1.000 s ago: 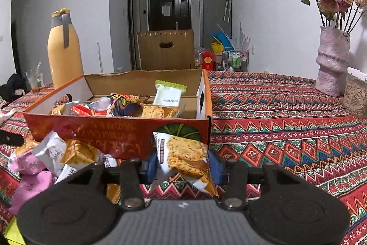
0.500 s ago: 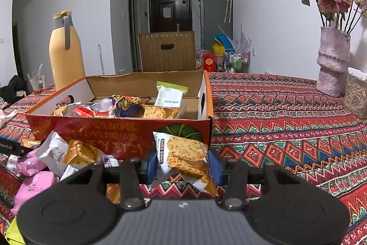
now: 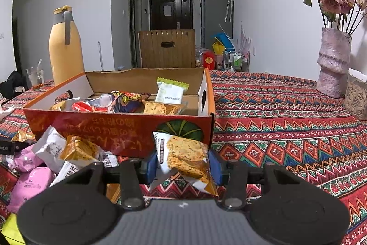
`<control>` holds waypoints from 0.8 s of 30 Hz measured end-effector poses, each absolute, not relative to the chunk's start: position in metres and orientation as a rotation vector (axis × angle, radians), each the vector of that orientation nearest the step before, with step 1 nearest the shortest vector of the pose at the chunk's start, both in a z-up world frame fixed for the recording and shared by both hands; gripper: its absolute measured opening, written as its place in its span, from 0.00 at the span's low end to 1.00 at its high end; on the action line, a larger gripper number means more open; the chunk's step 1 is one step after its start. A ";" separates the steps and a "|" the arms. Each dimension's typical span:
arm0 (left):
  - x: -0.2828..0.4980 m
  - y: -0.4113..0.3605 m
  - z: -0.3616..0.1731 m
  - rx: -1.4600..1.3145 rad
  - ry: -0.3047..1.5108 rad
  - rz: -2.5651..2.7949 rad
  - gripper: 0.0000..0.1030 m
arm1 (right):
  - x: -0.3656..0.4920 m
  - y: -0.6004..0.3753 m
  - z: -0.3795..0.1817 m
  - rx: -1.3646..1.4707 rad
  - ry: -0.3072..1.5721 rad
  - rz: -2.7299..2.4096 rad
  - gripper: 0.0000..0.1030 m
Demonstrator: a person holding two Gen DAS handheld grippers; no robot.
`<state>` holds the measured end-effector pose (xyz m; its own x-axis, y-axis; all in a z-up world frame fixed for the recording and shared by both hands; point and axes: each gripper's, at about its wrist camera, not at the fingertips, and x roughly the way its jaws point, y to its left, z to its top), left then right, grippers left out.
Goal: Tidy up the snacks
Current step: 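Grasp a cracker packet with the right gripper while the left grasps another cracker packet, then carry both cracker packets over the open box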
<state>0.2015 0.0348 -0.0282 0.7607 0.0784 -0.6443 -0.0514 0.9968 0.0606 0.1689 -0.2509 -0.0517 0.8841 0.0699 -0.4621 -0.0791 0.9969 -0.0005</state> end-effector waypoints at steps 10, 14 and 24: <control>0.181 0.035 0.009 0.017 0.601 0.032 0.41 | 0.158 -0.252 -0.031 -0.004 0.427 0.085 0.44; 0.180 0.027 0.028 0.021 0.555 0.009 0.41 | 0.158 -0.245 -0.018 -0.015 0.395 0.101 0.44; 0.197 -0.006 0.060 0.036 0.486 -0.051 0.41 | 0.181 -0.220 0.015 -0.042 0.334 0.144 0.44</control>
